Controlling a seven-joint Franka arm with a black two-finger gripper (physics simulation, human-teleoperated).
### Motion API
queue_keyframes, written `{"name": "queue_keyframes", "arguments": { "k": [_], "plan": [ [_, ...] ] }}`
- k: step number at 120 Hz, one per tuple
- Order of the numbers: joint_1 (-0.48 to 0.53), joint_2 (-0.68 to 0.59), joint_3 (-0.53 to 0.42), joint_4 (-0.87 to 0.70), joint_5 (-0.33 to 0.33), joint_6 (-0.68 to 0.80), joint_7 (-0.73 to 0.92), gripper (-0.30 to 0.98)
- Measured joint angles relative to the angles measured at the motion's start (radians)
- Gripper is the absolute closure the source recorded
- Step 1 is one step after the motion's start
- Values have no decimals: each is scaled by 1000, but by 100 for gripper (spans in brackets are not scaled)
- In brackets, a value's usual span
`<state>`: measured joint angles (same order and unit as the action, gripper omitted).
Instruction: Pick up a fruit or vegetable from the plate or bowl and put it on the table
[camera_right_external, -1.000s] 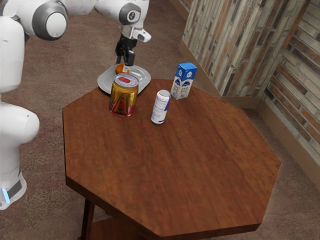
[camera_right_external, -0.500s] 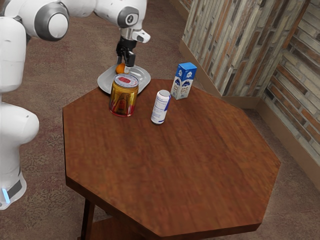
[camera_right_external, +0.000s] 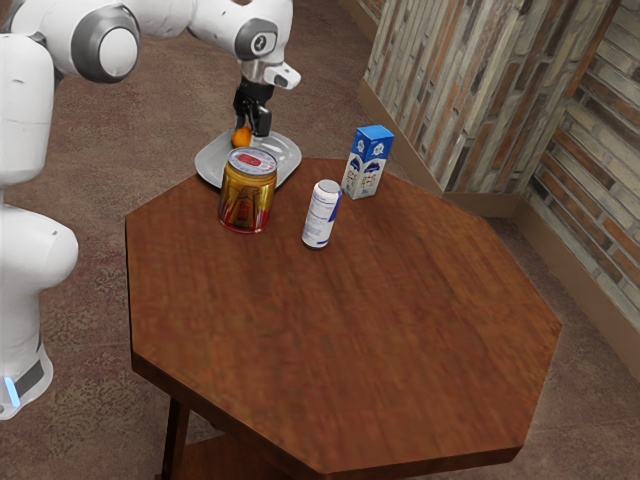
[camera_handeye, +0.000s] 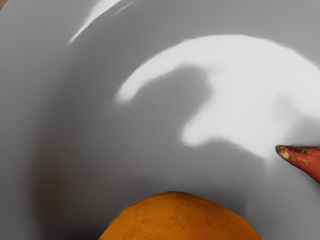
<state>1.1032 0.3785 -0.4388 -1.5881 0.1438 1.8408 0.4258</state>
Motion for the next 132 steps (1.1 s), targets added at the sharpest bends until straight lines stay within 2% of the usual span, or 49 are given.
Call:
{"name": "queue_keyframes", "arguments": {
  "k": [53, 78, 103, 132],
  "plan": [
    [-1, 10, 3, 0, 0, 4, 0, 4],
    [-2, 10, 6, -1, 0, 4, -3, 15],
    [-2, 10, 6, -1, 2, 4, -12, 31],
    [-2, 10, 6, 0, 7, 5, -25, 35]
  ]
}}
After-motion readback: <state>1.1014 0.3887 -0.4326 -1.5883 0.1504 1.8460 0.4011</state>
